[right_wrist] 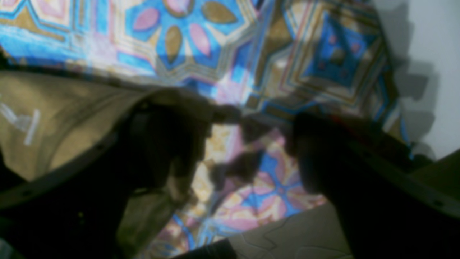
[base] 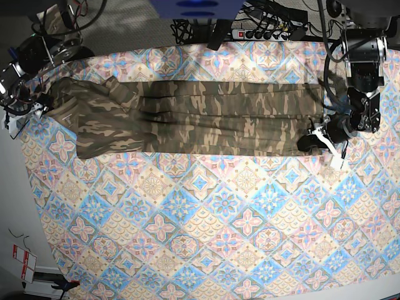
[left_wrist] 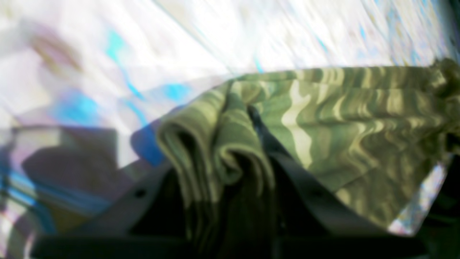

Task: Fold the T-shirt properly
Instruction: 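Drag the strip end with the left gripper to lay it flat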

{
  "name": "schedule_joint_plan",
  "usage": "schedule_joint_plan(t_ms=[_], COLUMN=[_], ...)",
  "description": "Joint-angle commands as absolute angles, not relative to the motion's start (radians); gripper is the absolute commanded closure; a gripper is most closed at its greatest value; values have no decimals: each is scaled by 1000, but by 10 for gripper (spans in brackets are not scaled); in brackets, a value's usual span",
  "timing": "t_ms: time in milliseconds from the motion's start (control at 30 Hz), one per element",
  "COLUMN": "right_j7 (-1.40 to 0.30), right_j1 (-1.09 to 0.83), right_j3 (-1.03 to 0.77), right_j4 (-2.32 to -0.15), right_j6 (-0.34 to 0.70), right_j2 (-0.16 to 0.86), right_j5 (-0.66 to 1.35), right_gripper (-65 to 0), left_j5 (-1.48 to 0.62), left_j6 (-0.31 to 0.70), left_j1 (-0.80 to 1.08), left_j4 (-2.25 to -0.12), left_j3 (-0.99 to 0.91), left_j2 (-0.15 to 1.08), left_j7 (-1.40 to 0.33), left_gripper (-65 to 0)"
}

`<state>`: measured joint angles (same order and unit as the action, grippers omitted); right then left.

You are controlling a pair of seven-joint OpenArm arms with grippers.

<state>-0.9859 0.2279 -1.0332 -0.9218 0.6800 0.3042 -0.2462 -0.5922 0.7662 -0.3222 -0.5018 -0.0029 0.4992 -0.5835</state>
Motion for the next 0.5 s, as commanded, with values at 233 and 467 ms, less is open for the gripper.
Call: schedule_joint_plan(t_ms=[233, 467], right_j7=[-1001, -998], right_j1=[268, 268], right_j3=[-1029, -1026], right_j4=[-905, -905], right_j6=[698, 698], right_j2=[286, 285], right_j5=[-223, -223], right_gripper=[-499, -501], left_j5=[-456, -348], left_j6=[698, 698], left_j1=[-456, -516], left_j4=[-464, -464], left_j3=[19, 19], left_j2=[527, 522], left_j7=[-572, -572], left_gripper=[-59, -59])
